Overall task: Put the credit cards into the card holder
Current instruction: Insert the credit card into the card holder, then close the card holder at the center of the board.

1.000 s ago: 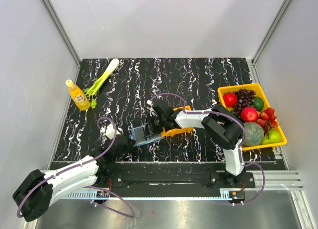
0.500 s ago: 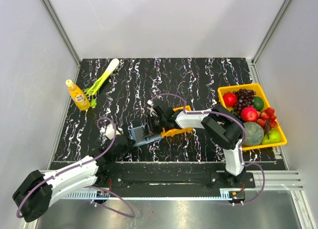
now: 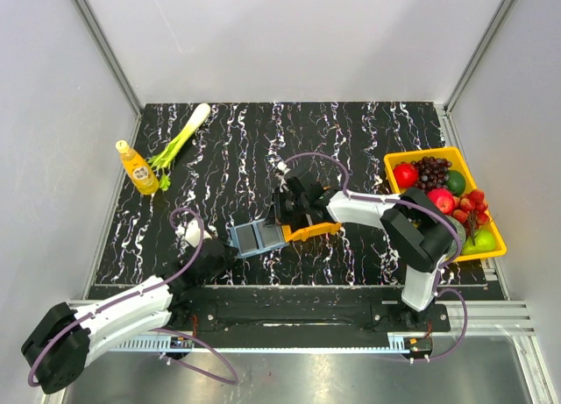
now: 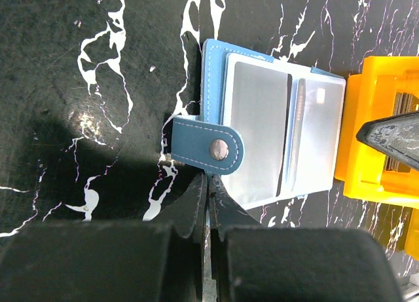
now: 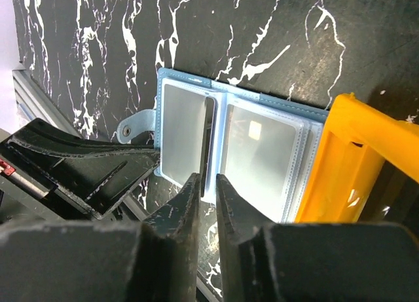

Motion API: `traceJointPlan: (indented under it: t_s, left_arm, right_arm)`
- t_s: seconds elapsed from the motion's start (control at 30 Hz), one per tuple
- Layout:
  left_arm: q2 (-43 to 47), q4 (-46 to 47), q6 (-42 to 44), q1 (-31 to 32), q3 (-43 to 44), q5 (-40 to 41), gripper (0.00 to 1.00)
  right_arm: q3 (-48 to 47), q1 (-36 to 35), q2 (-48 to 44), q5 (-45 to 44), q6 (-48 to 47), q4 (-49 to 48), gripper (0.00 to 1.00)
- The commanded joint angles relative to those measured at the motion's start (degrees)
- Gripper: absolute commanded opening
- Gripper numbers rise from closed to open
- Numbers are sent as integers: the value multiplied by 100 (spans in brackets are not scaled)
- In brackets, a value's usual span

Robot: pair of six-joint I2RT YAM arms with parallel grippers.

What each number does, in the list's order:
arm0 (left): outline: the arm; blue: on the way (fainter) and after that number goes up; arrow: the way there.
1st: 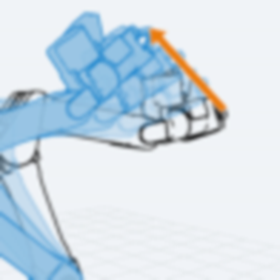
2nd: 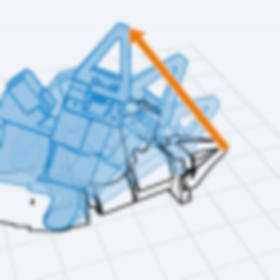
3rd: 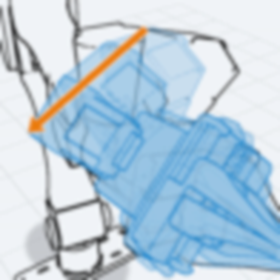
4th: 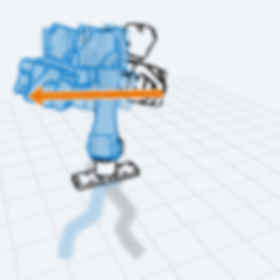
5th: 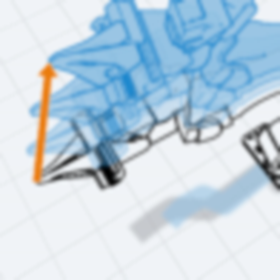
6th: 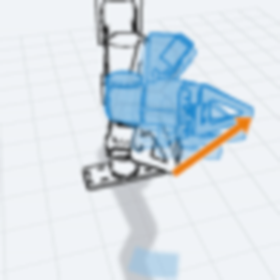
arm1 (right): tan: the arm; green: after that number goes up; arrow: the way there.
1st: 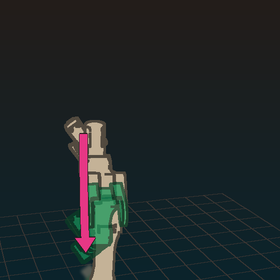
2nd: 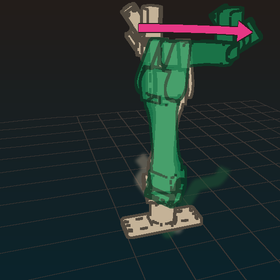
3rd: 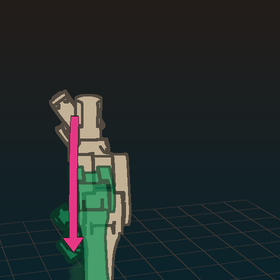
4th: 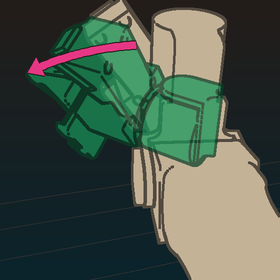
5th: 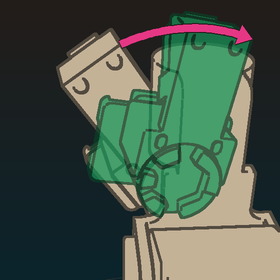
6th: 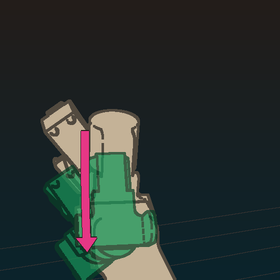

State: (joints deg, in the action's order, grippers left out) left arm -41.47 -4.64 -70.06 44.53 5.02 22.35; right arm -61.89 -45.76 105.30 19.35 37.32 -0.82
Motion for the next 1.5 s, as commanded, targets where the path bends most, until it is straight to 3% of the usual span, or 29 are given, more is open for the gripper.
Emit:
traceJointPlan:
  t_s: [0.0,0.43,0.67,0.8,1.1,1.33,1.47]
  left_arm:
    - [-63,-19,72,-15,-1,147,0]
    - [-36,60,107,-15,-18,129,0]
    - [-168,174,107,-15,-18,77,0]
    - [-124,131,98,-15,-18,94,0]
    - [210,-247,10,-6,-45,252,0]
    - [289,-371,98,-15,43,288,0]
    - [385,-511,221,-24,166,314,0]
  right_arm:
    - [-104,-100,61,253,12,-190,18]
    - [-491,-407,870,349,-93,-6,7]
    - [-807,-732,940,323,-304,336,6]
    - [-825,-777,870,-167,-348,565,7]
    - [-439,-198,-9,-828,-436,662,10]
    - [-263,-3,149,-916,-577,926,10]
    - [-201,23,167,-1450,-621,1171,11]
